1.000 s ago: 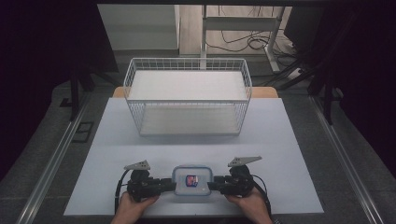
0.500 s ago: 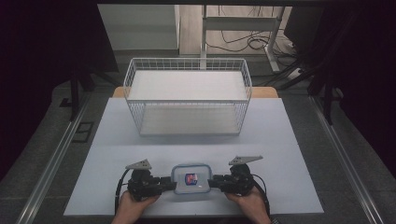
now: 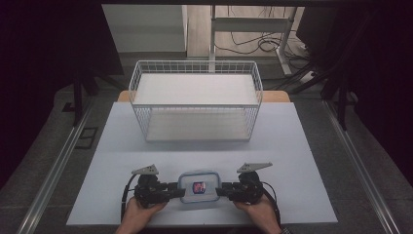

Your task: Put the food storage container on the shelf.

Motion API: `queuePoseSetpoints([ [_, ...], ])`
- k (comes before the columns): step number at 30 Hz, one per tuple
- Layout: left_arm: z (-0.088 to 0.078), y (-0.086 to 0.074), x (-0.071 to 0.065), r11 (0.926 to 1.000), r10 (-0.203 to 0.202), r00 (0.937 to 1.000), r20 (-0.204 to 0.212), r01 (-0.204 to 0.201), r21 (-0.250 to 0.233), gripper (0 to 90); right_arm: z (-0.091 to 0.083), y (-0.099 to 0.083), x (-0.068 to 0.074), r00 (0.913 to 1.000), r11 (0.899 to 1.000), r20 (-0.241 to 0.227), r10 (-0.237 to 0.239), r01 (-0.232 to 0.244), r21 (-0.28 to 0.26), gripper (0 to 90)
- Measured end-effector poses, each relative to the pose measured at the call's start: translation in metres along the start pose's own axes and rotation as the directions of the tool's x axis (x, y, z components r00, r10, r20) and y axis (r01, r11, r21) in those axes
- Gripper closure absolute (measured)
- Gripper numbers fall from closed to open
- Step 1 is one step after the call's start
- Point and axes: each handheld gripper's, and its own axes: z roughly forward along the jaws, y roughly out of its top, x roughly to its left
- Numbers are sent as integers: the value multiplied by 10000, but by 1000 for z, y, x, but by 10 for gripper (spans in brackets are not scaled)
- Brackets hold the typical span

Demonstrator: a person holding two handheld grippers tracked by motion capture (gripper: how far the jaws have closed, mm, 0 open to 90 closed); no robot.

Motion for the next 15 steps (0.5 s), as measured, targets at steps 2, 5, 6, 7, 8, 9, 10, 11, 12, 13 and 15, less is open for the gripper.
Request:
queuePoseSetpoints([
  [2, 0, 0, 1, 10000, -94, 9999, 47, 94, -10, 572, 2, 2, -2, 9999, 9998, -37, 169, -169, -111, 581],
  [5, 0, 0, 2, 9999, -130, 9998, 143, 130, 13, 576, 1, 2, -4, 9997, 9996, -155, 182, -185, -212, 597],
  [6, 0, 1, 2, 9999, -132, 9998, 167, 131, 19, 577, 1, 3, -5, 9995, 9995, -244, 214, -219, -215, 594],
  [7, 0, 1, 3, 9998, -189, 9996, 199, 189, 3, 577, 1, 3, -7, 9989, 9991, -348, 317, -326, -272, 590],
  [8, 0, 1, 4, 9997, -263, 9993, 247, 263, -2, 577, 1, 4, -9, 9983, 9985, -425, 389, -404, -357, 602],
  [9, 0, 1, 5, 9995, -313, 9991, 275, 314, -19, 577, 1, 6, -10, 9980, 9983, -472, 431, -449, -379, 615],
  [10, 1, 1, 5, 9991, -415, 9987, 308, 416, -40, 577, 0, 7, -11, 9976, 9980, -502, 482, -502, -396, 631],
  [11, 1, 1, 6, 9991, -426, 9986, 317, 428, -59, 577, 0, 8, -11, 9974, 9975, -469, 549, -568, -412, 643],
  [12, 2, 2, 6, 9989, -455, 9985, 297, 458, -72, 577, -1, 8, -11, 9972, 9970, -432, 607, -627, -458, 651],
  [13, 1, 2, 6, 9988, -475, 9984, 312, 479, -128, 580, -1, 8, -11, 9969, 9964, -416, 669, -689, -493, 663],
  [15, 2, 4, 6, 9986, -496, 9983, 301, 500, -143, 592, -3, 8, -10, 9979, 9961, -200, 615, -626, -616, 685],
])
